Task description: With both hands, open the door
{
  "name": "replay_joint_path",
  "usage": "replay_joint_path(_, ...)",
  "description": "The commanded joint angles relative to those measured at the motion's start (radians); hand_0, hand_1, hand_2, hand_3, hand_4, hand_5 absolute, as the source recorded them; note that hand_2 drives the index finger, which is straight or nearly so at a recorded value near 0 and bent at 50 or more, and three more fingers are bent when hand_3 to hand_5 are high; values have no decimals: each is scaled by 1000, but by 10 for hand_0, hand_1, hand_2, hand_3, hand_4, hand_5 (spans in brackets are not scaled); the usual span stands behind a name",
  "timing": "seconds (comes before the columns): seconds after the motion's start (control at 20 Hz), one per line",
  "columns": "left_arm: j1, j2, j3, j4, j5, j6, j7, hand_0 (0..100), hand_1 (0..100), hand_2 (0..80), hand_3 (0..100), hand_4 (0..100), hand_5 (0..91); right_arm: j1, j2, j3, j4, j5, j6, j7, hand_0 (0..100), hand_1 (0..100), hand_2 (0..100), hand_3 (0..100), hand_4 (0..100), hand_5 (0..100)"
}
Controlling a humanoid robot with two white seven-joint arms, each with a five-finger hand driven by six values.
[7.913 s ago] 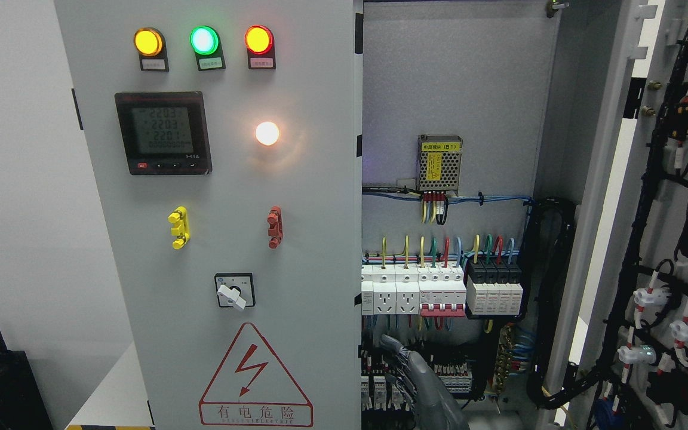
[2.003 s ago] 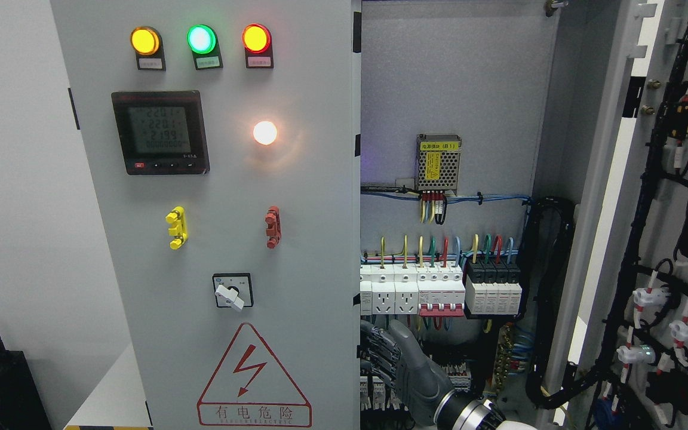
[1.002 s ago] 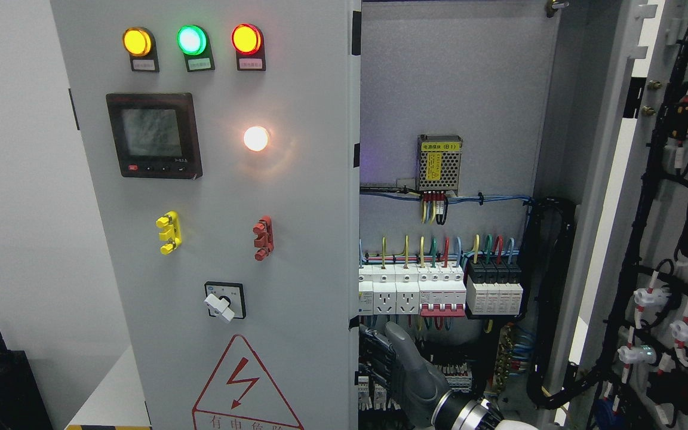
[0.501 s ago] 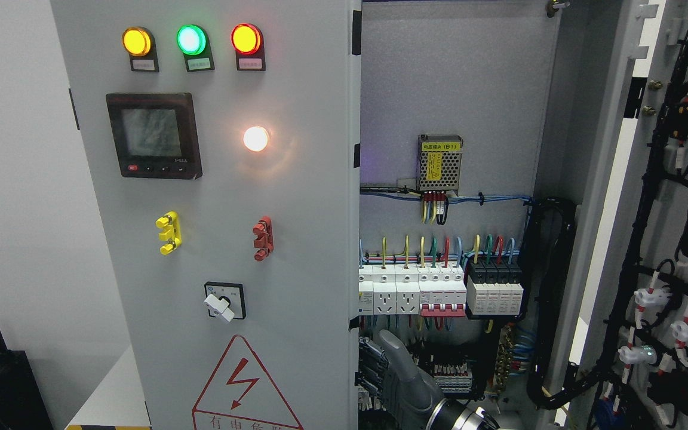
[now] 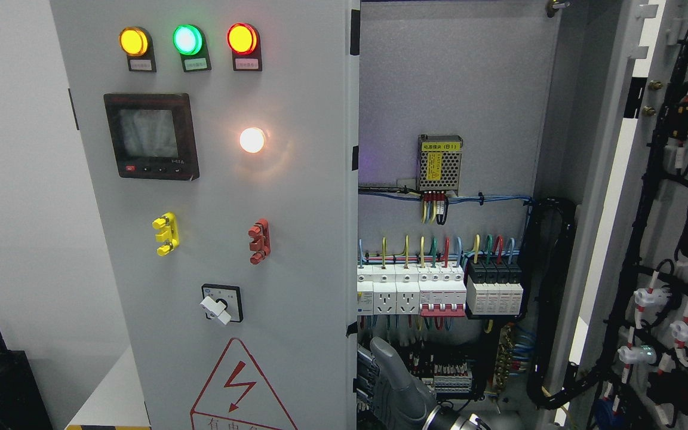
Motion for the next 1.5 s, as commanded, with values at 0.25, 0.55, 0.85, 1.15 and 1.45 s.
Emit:
replay_joint_path(0.25, -14, 0, 0, 0, 0, -1, 0, 0, 0, 0, 0, 33, 0, 9, 26, 28, -55, -28, 0, 1, 0, 0, 0, 0, 0, 0)
replay_joint_path(0.55, -14, 0, 0, 0, 0, 0, 0, 0, 0, 0, 0, 33, 0, 10, 36, 34, -81, -40, -2, 3, 0, 0, 0, 0, 0, 0)
replay_joint_path(0.85, -14, 0, 0, 0, 0, -1, 0, 0, 0, 0, 0, 32, 0, 33, 59, 57, -107, -40, -1, 1, 0, 0, 0, 0, 0, 0)
replay_joint_path(1.15, -14, 0, 0, 0, 0, 0, 0, 0, 0, 0, 0, 32, 0, 55, 62, 71, -128, -40, 0, 3, 0, 0, 0, 0, 0, 0)
replay_joint_path(1.45, -14, 0, 0, 0, 0, -1, 0, 0, 0, 0, 0, 33, 0, 76, 62, 85, -163, -40, -2, 3, 0, 0, 0, 0, 0, 0)
